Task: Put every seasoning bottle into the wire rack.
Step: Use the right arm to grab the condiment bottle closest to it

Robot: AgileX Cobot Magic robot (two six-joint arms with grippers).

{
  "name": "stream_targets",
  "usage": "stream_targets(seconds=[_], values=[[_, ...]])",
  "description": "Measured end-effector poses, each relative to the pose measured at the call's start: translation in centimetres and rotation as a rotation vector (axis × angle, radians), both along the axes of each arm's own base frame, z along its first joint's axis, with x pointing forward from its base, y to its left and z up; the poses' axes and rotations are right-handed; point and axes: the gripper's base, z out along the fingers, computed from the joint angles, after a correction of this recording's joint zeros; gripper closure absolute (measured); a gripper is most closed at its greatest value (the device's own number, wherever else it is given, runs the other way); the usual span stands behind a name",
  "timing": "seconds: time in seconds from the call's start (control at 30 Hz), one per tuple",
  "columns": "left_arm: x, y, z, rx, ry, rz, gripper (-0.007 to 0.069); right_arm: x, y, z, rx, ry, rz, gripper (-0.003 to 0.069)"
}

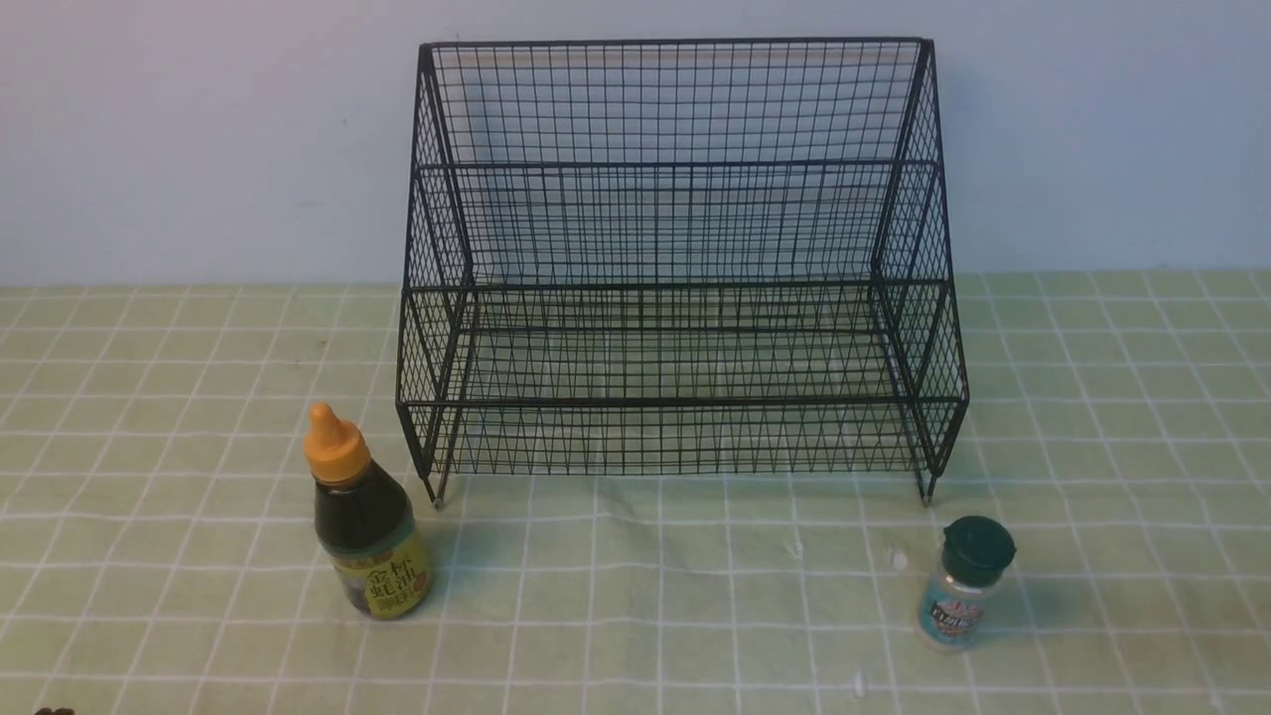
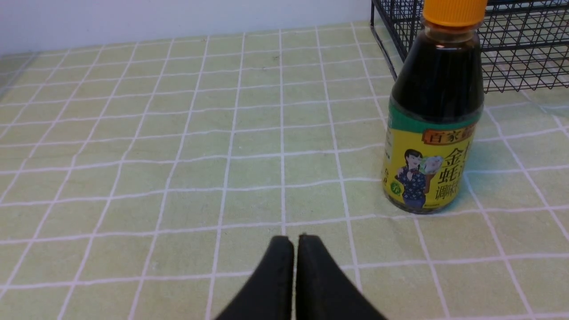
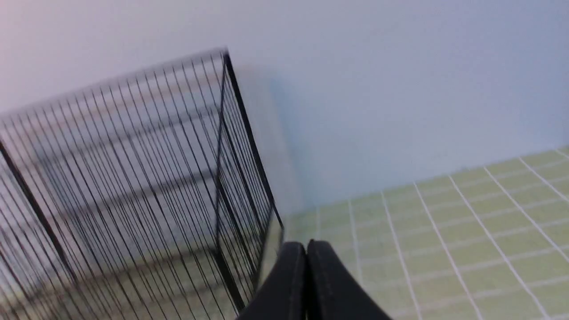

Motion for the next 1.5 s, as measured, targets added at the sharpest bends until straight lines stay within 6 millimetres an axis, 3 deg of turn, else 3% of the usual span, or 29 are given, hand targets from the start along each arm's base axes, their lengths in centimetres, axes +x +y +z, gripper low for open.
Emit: stream_targets(seconds=[0.1,0.37,0.47,0.5,0.53,0.57,0.67,0.8,0.83,0.87,1.0,1.13,1.2,1.23,1.33,1.5], values=[[0.0,0.0,0.0,0.000,0.000,0.000,0.0631,-0.1,-0.5,0.9,0.142,-0.104,-0.034,0.0673],[0.0,0.0,0.0,0.000,0.000,0.000,0.0631,-0.6,-1.2,2.3,0.226,-0.249,-0.091,0.0673],[0.0,0.0,0.0,0.000,0.000,0.000,0.0631,-1.1,-1.0,4.9,0.228,-0.285,-0.054,0.0673],[0.0,0.0,0.0,0.000,0.000,0.000,0.0631,-1.8,-0.6,7.9,0.169,-0.304,-0.019,0.0673],[0.0,0.0,0.0,0.000,0.000,0.000,0.0631,-1.9,-0.5,8.7,0.157,-0.302,-0.010,0.0673],[0.0,0.0,0.0,0.000,0.000,0.000,0.0631,-2.2,0.0,12.0,0.073,-0.274,0.017,0.0673],[0.0,0.0,0.0,0.000,0.000,0.000,0.0631,-0.5,0.8,16.8,-0.068,-0.026,0.088,0.0673],[0.0,0.0,0.0,0.000,0.000,0.000,0.0631,3.9,1.5,19.9,-0.191,0.369,0.178,0.0673],[0.0,0.0,0.0,0.000,0.000,0.000,0.0631,4.3,1.6,20.0,-0.197,0.389,0.184,0.0673],[0.0,0.0,0.0,0.000,0.000,0.000,0.0631,7.2,1.7,20.3,-0.263,0.544,0.220,0.0673],[0.0,0.0,0.0,0.000,0.000,0.000,0.0631,13.0,1.9,18.6,-0.321,0.791,0.278,0.0673],[0.0,0.0,0.0,0.000,0.000,0.000,0.0631,18.4,2.6,14.5,-0.317,1.002,0.345,0.0673],[0.0,0.0,0.0,0.000,0.000,0.000,0.0631,19.8,3.3,12.8,-0.335,1.064,0.382,0.0673],[0.0,0.0,0.0,0.000,0.000,0.000,0.0631,21.0,4.7,11.0,-0.375,1.125,0.435,0.0672],[0.0,0.0,0.0,0.000,0.000,0.000,0.0631,21.9,7.0,9.2,-0.413,1.168,0.486,0.0671],[0.0,0.0,0.0,0.000,0.000,0.000,0.0631,21.8,8.9,8.9,-0.402,1.164,0.500,0.0659]])
